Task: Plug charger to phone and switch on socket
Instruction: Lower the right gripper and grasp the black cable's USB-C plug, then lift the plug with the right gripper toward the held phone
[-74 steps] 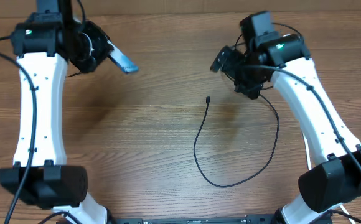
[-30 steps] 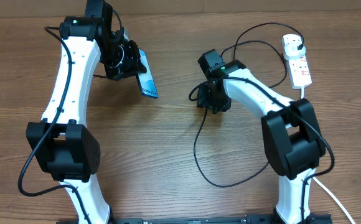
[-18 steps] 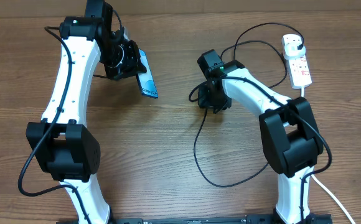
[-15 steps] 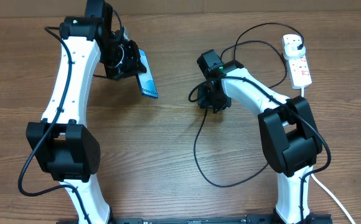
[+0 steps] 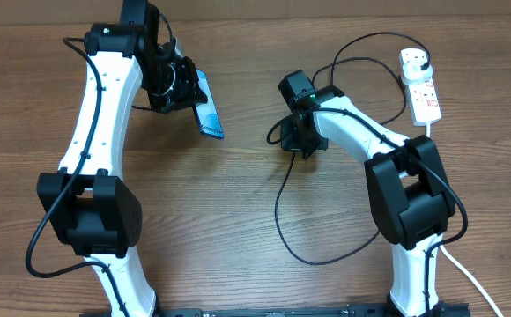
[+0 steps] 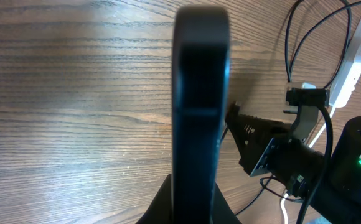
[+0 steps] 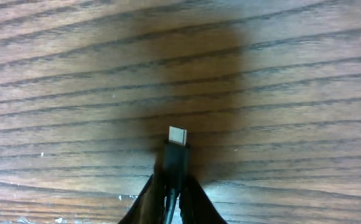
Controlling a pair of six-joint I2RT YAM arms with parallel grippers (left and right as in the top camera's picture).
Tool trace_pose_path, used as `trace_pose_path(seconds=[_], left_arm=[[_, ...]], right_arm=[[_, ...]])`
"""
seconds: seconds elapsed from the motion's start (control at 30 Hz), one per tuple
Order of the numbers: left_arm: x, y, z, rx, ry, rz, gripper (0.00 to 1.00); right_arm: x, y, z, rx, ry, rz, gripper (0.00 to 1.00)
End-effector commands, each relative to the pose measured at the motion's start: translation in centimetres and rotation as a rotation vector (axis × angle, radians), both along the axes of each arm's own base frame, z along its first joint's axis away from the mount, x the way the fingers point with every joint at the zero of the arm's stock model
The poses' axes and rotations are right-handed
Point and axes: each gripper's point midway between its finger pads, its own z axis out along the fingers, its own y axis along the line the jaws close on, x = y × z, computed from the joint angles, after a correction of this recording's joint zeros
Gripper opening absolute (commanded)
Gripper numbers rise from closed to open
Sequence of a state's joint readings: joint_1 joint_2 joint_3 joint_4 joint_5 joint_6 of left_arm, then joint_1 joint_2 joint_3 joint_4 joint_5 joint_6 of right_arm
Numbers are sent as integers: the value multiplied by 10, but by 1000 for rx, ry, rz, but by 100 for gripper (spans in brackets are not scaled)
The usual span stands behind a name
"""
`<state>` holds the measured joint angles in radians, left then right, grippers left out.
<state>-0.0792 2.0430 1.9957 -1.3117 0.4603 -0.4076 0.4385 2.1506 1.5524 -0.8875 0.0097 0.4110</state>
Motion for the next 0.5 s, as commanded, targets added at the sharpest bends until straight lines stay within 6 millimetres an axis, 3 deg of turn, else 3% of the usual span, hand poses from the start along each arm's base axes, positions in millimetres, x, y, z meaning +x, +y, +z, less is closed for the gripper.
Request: trace_pose_path(seconds=[0.0, 0.17, 0.3, 0.47], left_arm=[[1, -5, 4, -26, -21, -34, 4], [1, -5, 4, -26, -22, -34, 4], [0, -9, 6, -50, -20, -43, 4], [-9, -44, 32, -282, -93, -217, 4]], right_arm=[[9, -1, -3, -12, -24, -36, 7], [9, 0, -3, -2, -22, -34, 4], [4, 13, 3, 76, 17, -24, 4], [3, 21, 46, 220, 74, -42, 4]])
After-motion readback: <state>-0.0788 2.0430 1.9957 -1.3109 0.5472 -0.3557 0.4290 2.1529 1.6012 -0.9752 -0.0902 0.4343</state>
